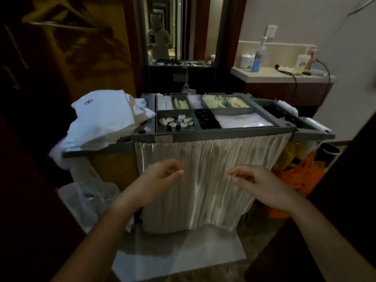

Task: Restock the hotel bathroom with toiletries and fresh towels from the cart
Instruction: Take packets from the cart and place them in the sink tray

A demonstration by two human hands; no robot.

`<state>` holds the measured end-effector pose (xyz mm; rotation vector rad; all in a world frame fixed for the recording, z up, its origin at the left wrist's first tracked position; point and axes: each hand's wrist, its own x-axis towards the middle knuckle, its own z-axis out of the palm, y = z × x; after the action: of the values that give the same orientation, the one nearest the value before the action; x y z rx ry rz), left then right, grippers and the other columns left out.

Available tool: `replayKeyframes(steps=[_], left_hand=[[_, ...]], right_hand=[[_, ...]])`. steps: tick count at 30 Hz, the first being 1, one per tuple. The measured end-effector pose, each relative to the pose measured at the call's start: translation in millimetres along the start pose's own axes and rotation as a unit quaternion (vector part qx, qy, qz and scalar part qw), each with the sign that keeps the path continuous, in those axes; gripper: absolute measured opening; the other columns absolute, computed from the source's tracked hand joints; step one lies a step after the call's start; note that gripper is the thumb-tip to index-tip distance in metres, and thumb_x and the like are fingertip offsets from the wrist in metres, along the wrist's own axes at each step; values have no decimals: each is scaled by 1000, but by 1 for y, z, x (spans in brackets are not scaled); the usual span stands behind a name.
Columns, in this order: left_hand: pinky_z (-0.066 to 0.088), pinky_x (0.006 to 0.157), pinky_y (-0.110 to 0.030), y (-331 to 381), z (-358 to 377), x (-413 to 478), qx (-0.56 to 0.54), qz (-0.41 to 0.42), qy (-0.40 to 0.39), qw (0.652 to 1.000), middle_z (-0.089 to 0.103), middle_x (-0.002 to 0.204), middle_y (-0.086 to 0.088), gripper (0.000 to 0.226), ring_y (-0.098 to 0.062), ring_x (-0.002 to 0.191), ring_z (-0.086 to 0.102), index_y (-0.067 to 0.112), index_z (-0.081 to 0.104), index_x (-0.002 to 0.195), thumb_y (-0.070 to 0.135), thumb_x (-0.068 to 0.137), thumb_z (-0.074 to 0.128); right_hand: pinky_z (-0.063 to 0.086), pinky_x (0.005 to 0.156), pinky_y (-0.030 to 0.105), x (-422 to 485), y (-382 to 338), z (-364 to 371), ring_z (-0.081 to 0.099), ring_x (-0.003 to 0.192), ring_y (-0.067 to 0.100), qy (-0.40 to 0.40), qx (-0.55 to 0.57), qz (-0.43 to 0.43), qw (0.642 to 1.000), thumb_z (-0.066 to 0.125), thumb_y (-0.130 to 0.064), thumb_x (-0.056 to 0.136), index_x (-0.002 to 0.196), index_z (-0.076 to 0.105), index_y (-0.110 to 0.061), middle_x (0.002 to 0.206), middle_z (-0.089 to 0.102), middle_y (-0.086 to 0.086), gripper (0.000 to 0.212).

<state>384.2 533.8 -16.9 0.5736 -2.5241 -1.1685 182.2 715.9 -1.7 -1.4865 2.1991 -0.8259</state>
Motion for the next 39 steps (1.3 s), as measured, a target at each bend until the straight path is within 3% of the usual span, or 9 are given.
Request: replayKeyframes(steps=[7, 15, 21, 25, 29, 32, 36, 39], left_hand=[[47, 84, -20, -37, -9, 90, 19, -9, -18, 1000, 59, 104, 16, 14, 4, 98, 55, 40, 54, 105, 35, 93, 48], [47, 78, -18, -68, -32, 235, 46, -62, -21, 997, 61, 96, 16, 13, 3, 88, 58, 40, 57, 100, 35, 94, 47], [45, 75, -18, -79, -39, 340, 20, -84, -6, 996, 62, 96, 6, 13, -4, 87, 58, 33, 56, 98, 27, 96, 45], [44, 81, -16, -87, -46, 386, -25, -120, -24, 992, 57, 101, 18, 16, 1, 95, 55, 29, 55, 107, 30, 96, 44], [43, 66, -10, -93, -61, 435, -19, -125, -50, 991, 55, 104, 16, 23, 3, 89, 53, 23, 53, 116, 30, 97, 43], [43, 68, -9, -105, -69, 466, -16, -126, -60, 990, 55, 107, 10, 26, -6, 94, 55, 18, 52, 119, 27, 98, 42], [42, 81, -15, -134, -87, 498, -34, -142, -40, 988, 56, 118, 3, 28, -11, 109, 53, 18, 53, 122, 29, 97, 43], [41, 81, -14, -162, -110, 523, -55, -154, -6, 987, 56, 119, 3, 28, -12, 111, 52, 21, 53, 121, 31, 97, 42]], right_hand=[[49, 87, 24, 97, 40, 3, 58, 96, -1, -9, 12, -3, 1000, 52, -29, 94, 113, 61, -29, 104, 63, -13, 21], [42, 70, 4, 245, 100, -34, 59, 85, -8, -17, 40, -22, 999, 57, -24, 91, 103, 65, -28, 94, 65, -14, 14], [49, 77, 18, 346, 141, -81, 63, 87, 2, -40, 64, -3, 997, 54, -22, 93, 105, 63, -28, 94, 67, -9, 16], [52, 77, 26, 397, 157, -83, 65, 83, 12, -45, 87, 18, 995, 52, -20, 94, 107, 60, -26, 91, 67, -1, 16], [53, 82, 39, 443, 167, -84, 64, 83, 16, -61, 70, 35, 995, 52, -21, 94, 113, 60, -22, 91, 66, 1, 20], [51, 88, 44, 477, 168, -89, 63, 89, 22, -88, 73, 41, 993, 51, -17, 95, 118, 58, -13, 96, 64, 6, 24], [48, 86, 39, 530, 167, -94, 60, 95, 26, -114, 64, 44, 990, 47, -15, 98, 117, 54, -12, 100, 60, 5, 21], [43, 70, 29, 575, 168, -87, 58, 83, 24, -103, 15, 38, 994, 46, -17, 98, 121, 55, -11, 91, 58, 2, 25]])
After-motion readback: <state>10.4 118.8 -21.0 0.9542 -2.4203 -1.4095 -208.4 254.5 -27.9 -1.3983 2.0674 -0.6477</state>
